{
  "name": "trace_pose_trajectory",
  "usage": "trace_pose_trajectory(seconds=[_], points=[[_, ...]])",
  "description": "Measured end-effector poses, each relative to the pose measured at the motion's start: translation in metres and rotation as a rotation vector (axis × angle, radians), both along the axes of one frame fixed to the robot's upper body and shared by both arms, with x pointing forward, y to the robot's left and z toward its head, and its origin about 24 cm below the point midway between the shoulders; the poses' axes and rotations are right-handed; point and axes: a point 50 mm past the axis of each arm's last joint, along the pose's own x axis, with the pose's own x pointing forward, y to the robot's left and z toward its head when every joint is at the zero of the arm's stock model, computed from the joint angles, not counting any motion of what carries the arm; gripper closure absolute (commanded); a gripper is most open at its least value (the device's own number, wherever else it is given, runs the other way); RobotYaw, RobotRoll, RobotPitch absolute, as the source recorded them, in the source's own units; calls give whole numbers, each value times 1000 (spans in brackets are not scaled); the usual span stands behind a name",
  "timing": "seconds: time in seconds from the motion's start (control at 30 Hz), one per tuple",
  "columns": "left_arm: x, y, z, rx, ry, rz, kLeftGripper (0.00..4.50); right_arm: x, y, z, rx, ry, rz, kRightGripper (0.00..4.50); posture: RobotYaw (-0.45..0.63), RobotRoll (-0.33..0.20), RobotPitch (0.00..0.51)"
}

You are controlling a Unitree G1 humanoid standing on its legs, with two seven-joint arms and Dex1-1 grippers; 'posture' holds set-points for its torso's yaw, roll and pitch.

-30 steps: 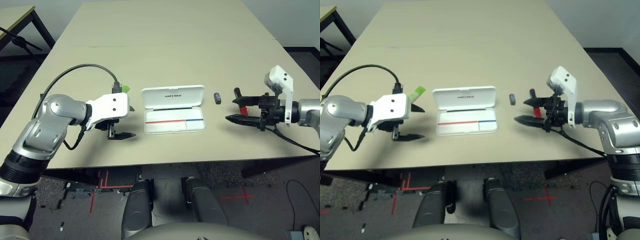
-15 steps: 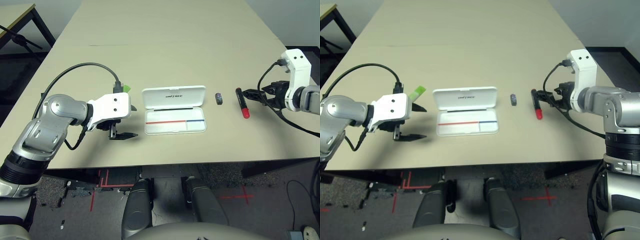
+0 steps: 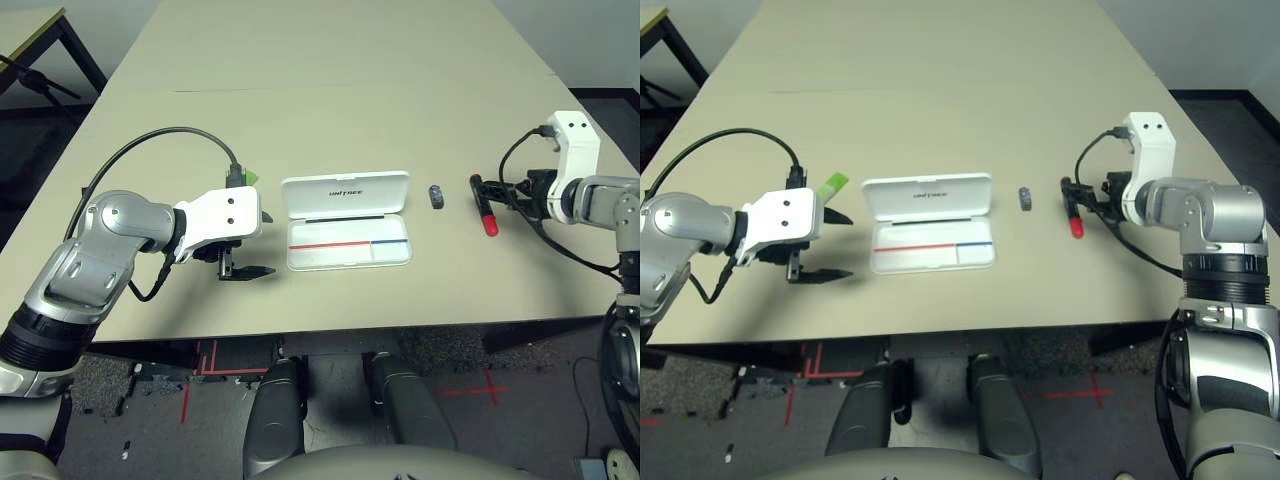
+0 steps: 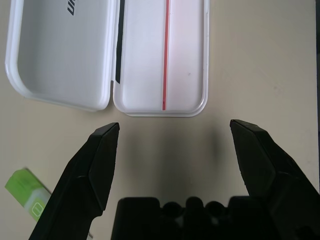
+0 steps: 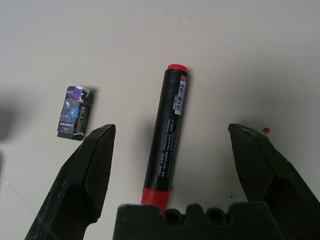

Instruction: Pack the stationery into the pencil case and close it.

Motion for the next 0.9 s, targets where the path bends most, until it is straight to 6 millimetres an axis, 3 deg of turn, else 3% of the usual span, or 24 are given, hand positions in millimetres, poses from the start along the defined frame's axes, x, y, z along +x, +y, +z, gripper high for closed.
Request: trace_pose_trajectory(seconds=[0.17,0.73,0.83,0.9], points=[[0,0,1,0,-5,1,37,5,2,-17,15,43,-3,0,-31,0,145],[1,0,2,-1,-4,9,37,11,4,-17,-25,57,16,0,-26,0,146],[0,-1,2,0,-3,9,0,11,3,-17,-30,61,15,582,-25,0,149],[0,-1,2,0,-3,9,0,10,2,-17,-34,67,12,1329,-25,0,151]])
